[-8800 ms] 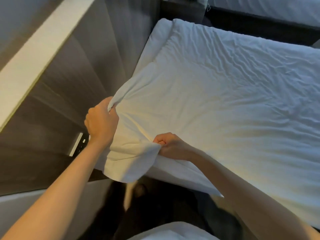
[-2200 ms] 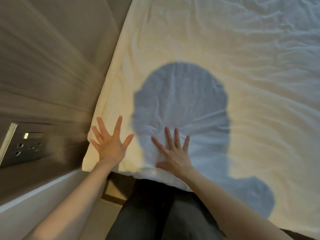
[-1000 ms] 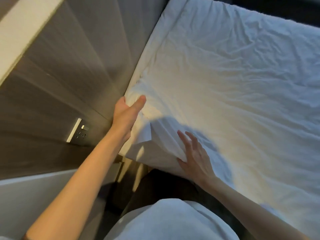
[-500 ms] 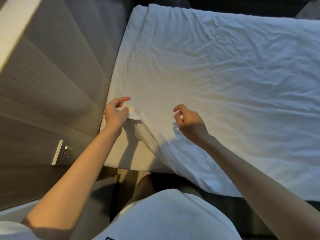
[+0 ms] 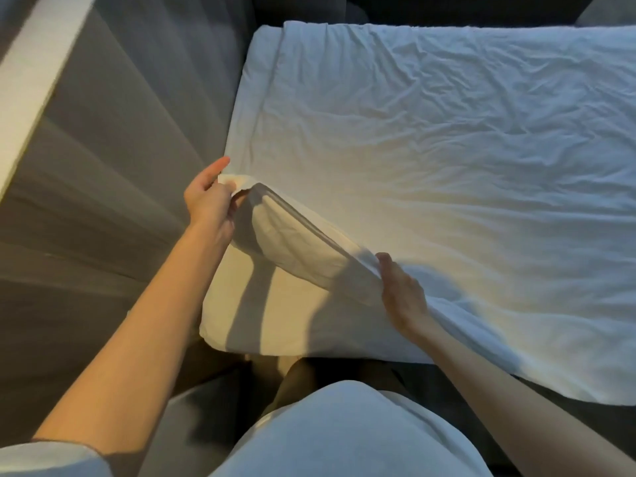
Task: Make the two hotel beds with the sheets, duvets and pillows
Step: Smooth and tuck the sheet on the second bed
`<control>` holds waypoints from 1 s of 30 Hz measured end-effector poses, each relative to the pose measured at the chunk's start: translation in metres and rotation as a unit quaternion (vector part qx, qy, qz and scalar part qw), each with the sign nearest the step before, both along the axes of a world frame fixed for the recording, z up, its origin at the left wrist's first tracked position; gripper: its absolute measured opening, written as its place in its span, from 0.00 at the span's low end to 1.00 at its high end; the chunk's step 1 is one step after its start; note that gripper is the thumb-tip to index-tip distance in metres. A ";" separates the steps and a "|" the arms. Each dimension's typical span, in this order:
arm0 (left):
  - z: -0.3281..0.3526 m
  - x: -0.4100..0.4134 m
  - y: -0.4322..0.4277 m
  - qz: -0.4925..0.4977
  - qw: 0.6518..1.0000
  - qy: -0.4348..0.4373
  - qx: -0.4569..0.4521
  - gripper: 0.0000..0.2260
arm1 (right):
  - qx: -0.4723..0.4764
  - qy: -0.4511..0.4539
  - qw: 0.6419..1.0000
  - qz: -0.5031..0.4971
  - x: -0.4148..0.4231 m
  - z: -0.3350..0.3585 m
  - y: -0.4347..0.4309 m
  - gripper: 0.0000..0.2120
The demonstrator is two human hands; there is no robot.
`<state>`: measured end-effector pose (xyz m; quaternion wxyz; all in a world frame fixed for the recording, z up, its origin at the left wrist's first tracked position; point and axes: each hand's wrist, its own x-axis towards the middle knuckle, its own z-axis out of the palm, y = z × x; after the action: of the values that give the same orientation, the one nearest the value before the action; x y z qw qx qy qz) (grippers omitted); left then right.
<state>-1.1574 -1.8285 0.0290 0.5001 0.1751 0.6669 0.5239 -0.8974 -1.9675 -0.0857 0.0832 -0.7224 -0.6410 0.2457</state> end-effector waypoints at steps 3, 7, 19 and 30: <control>-0.012 -0.012 0.008 0.000 1.000 -0.005 0.003 0.17 | 0.032 -0.045 0.998 0.026 0.000 0.013 0.021 0.13; -0.021 0.002 -0.007 -0.122 0.909 0.385 0.106 0.22 | 0.044 -0.061 0.996 0.044 -0.002 0.034 0.054 0.16; -0.082 0.071 0.044 -0.516 0.402 0.699 0.287 0.18 | -0.004 0.023 0.999 0.042 0.033 0.063 0.123 0.19; -0.103 0.101 0.106 -0.569 0.406 0.706 0.116 0.18 | -0.032 -0.154 0.987 -0.040 0.118 -0.003 0.086 0.13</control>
<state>-1.0568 -1.7226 -0.0741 0.0101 0.8782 0.4634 -0.1182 -0.7791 -1.8817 -0.0885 -0.0293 -0.7792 -0.6083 0.1485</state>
